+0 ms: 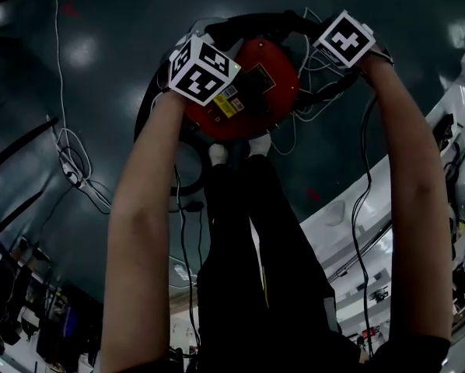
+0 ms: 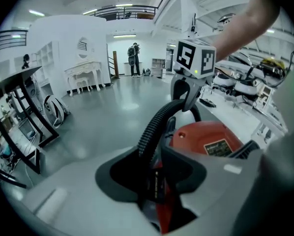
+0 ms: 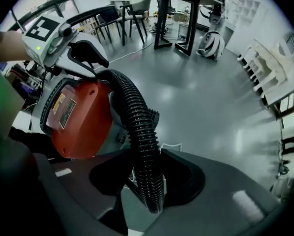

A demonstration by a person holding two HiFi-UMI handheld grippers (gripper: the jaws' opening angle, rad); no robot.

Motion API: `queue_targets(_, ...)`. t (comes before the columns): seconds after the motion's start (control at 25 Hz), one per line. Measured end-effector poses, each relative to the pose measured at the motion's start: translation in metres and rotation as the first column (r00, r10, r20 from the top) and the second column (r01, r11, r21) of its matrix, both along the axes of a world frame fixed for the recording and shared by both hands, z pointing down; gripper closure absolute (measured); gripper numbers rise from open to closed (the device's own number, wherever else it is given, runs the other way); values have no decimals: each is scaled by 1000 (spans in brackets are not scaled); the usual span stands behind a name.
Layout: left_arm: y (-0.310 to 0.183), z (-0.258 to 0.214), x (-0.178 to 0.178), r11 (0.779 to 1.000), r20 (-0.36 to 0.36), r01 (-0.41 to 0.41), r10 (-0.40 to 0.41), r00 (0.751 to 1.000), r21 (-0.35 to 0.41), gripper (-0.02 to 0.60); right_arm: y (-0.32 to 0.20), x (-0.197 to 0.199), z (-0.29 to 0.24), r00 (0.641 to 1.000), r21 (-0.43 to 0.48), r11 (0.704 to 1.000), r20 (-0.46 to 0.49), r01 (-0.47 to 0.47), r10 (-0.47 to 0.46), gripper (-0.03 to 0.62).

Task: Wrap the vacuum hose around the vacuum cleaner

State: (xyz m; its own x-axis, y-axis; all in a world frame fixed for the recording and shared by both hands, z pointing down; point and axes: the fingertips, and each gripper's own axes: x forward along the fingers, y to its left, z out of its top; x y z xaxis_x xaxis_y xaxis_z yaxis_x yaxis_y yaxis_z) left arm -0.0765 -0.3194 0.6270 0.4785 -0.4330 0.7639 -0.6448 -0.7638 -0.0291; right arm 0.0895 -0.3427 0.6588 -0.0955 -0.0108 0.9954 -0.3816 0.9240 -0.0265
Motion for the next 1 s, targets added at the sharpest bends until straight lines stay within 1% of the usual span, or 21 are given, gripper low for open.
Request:
queue_targets(0.12,-1,-1,1,1000,19,-9,9,1000,2,431,9,19,4,994,-30,993,-18,-111,110,411)
queue_targets(0.2,-3,-1,5,1000,26,-12,12,1000,2,430,16,30,7,982,-47,981,-16,-188,188,410)
queue_targets(0.28,-5,-2,9,1000,29,-16,16,999,3,430,24,37,8,964,-80,961,-6,-265,265,408)
queue_targets(0.4,-7,-4,16,1000,29,-22,22,999,0,430,35,44,11,930,-146,921,15,-361,367,405)
queue_targets(0.48,-9,-6,23,1000,18,-20,20,1000,-7,425,39,44,9,917,-155,908,26,-390,398,404)
queue_targets(0.6,-12,-10,36,1000,-5,-23,23,1000,-19,422,44,43,8,903,-144,898,52,-417,427,404)
queue_targets(0.68,-12,-11,44,999,5,-48,48,999,-20,422,46,44,5,900,-118,899,73,-421,431,405)
queue_targets(0.76,-12,-9,49,997,27,-72,72,997,-24,422,46,50,2,904,-76,907,74,-415,420,406)
queue_targets(0.84,-13,-11,51,996,36,-80,81,996,-27,422,47,59,1,899,-61,902,73,-428,431,406)
queue_targets(0.92,-11,-13,54,996,36,-90,91,995,-23,420,51,73,0,889,-81,890,62,-450,455,405)
queue_targets(1.0,-6,-15,59,993,48,-113,114,992,-20,419,61,87,0,875,-119,873,49,-473,481,407)
